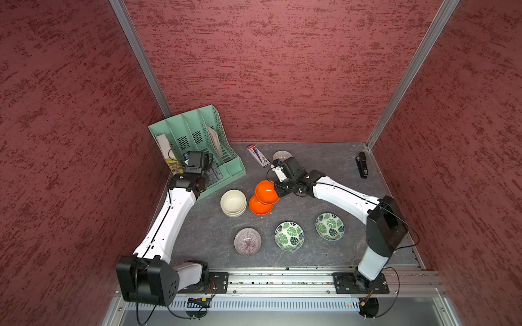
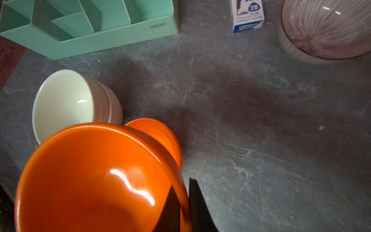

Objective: Stack the bowls
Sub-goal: Place the bowl on the bowl.

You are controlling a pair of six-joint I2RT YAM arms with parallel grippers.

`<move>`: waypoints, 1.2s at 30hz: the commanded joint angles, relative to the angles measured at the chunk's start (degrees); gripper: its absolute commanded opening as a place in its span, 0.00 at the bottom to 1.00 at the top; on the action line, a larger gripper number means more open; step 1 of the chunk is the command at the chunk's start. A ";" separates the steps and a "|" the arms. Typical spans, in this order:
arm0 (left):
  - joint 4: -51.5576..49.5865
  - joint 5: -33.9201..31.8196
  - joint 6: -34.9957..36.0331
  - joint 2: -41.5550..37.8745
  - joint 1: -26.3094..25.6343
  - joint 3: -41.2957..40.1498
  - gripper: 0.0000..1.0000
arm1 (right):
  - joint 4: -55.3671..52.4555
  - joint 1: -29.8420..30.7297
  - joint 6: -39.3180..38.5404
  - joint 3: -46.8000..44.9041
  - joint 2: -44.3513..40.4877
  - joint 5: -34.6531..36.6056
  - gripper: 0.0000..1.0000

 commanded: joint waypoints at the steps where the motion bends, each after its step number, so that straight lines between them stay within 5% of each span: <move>1: -0.02 -0.15 0.08 0.07 -0.34 1.56 1.00 | -1.58 1.65 -1.67 4.21 2.49 0.34 0.00; 36: -0.48 -0.91 0.36 -1.34 -0.33 0.60 1.00 | -6.26 4.93 -3.69 10.48 13.03 6.48 0.05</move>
